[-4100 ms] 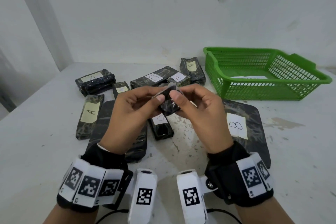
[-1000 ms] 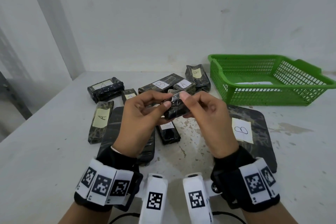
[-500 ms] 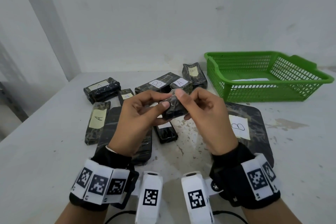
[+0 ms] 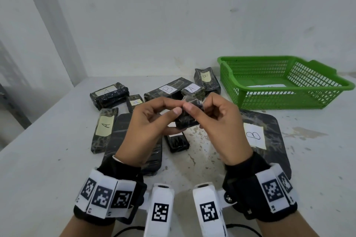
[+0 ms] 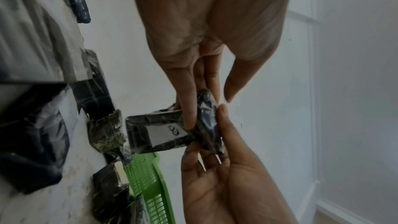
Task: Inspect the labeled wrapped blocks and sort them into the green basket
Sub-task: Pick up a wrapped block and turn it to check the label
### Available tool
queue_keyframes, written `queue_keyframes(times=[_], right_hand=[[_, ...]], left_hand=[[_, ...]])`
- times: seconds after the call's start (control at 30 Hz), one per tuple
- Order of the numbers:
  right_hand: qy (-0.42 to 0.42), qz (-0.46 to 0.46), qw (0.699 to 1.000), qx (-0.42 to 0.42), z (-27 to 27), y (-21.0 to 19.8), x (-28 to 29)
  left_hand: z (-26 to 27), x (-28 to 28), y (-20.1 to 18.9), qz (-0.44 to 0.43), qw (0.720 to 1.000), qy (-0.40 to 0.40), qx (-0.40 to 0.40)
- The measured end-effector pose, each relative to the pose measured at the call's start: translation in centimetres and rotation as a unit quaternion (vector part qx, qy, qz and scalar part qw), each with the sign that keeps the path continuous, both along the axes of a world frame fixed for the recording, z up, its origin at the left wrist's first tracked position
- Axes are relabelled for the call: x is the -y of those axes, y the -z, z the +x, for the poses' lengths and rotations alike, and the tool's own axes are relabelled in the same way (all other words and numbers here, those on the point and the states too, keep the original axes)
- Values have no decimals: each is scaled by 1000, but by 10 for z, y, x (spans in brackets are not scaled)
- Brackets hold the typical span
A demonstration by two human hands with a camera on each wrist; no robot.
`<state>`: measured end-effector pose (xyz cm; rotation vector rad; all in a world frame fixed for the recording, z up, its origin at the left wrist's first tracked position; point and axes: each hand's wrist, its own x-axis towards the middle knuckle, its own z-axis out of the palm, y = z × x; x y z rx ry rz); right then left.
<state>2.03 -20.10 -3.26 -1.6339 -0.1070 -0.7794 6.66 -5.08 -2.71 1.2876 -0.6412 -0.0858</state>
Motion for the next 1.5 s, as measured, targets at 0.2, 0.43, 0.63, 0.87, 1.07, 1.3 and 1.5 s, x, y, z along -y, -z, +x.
queue_keyframes(times=[0.2,0.43,0.63,0.87,1.07,1.3,1.5], right_hand=[[15,-19,1000,7,0,1,1],[-22,15,1000,11,2,2,-1],[-19,23,999,11,-1,-3,-2],[24,17,998,-52,-4,-3,5],[-16,121,990,-73,3,4,12],[22,166,985,-46,3,-3,15],[-2,167,984,-62,-5,-17,40]], left_hand=[[2,2,3,0,1000,-9,0],[7,-3,0,-47,998,8,-32],[5,1,0,-68,996,-7,-58],[15,-4,-3,-185,961,-16,-206],[17,-3,-3,-201,947,-11,-252],[12,-3,-6,-151,952,30,-266],[2,10,-13,-100,968,27,-229]])
